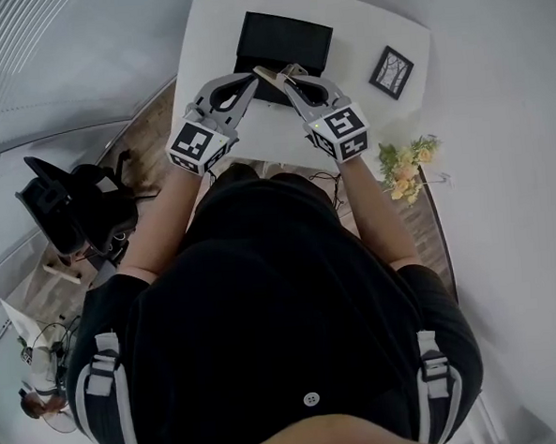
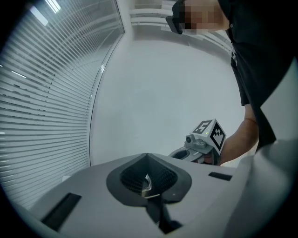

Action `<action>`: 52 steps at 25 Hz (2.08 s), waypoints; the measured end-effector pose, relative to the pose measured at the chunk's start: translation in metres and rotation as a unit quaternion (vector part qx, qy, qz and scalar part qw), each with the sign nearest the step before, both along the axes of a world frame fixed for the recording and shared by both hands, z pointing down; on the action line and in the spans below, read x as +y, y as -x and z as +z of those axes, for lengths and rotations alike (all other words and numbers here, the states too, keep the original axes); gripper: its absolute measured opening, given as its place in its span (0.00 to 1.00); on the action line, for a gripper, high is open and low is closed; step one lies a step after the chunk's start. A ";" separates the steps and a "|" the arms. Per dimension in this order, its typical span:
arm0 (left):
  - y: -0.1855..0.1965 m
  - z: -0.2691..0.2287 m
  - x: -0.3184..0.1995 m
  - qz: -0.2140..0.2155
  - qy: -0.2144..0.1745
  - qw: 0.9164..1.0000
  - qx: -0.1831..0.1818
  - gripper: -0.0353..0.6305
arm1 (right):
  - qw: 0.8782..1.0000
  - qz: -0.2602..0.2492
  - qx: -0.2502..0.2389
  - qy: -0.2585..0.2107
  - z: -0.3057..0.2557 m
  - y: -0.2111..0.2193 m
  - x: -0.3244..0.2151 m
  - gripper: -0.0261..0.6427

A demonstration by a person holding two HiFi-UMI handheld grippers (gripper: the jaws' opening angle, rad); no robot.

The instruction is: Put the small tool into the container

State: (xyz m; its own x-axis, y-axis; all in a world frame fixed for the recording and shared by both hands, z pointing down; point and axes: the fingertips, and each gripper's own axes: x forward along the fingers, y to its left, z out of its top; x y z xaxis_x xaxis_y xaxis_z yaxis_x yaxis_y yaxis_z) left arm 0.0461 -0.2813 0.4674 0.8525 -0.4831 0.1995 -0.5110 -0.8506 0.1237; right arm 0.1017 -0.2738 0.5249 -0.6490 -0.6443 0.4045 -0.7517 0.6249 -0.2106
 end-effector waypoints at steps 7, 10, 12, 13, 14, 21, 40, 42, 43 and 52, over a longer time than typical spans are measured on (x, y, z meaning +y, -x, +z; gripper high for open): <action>-0.004 0.022 -0.011 -0.040 0.012 0.999 0.005 0.06 | 0.999 -0.034 0.010 0.027 0.039 0.004 -0.009 0.09; -0.006 0.029 -0.010 -0.052 0.015 0.999 -0.001 0.06 | 0.998 -0.042 0.019 0.041 0.059 0.004 -0.010 0.09; -0.006 0.034 -0.010 -0.059 0.019 0.998 -0.003 0.06 | 0.997 -0.046 0.023 0.050 0.072 0.005 -0.011 0.09; -0.005 0.037 -0.010 -0.063 0.021 0.998 -0.002 0.06 | 0.997 -0.047 0.022 0.055 0.078 0.006 -0.012 0.09; -0.003 0.039 -0.010 -0.066 0.023 0.998 -0.001 0.06 | 0.997 -0.046 0.022 0.058 0.083 0.007 -0.013 0.09; 0.002 0.051 -0.015 -0.070 0.026 0.997 -0.002 0.06 | 0.996 -0.034 0.030 0.078 0.108 0.008 -0.024 0.09; 0.008 0.078 -0.042 -0.057 0.043 0.997 -0.010 0.06 | 0.987 -0.073 0.080 0.120 0.171 0.034 -0.037 0.09; 0.009 0.080 -0.041 -0.058 0.045 0.997 -0.011 0.06 | 0.985 -0.077 0.089 0.129 0.178 0.036 -0.036 0.09; 0.010 0.080 -0.040 -0.059 0.046 0.997 -0.010 0.06 | 0.983 -0.080 0.095 0.135 0.182 0.037 -0.035 0.09; 0.016 0.075 -0.030 -0.076 0.042 0.996 -0.008 0.06 | 0.978 -0.082 0.118 0.152 0.198 0.034 -0.038 0.11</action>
State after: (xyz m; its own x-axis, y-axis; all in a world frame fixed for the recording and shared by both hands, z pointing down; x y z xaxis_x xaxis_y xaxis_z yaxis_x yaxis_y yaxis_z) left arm 0.0297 -0.3116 0.5420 0.7674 -0.5871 0.2577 -0.6353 -0.7505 0.1819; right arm 0.0680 -0.3114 0.7229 -0.5987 -0.3648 0.7131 -0.6964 0.6769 -0.2383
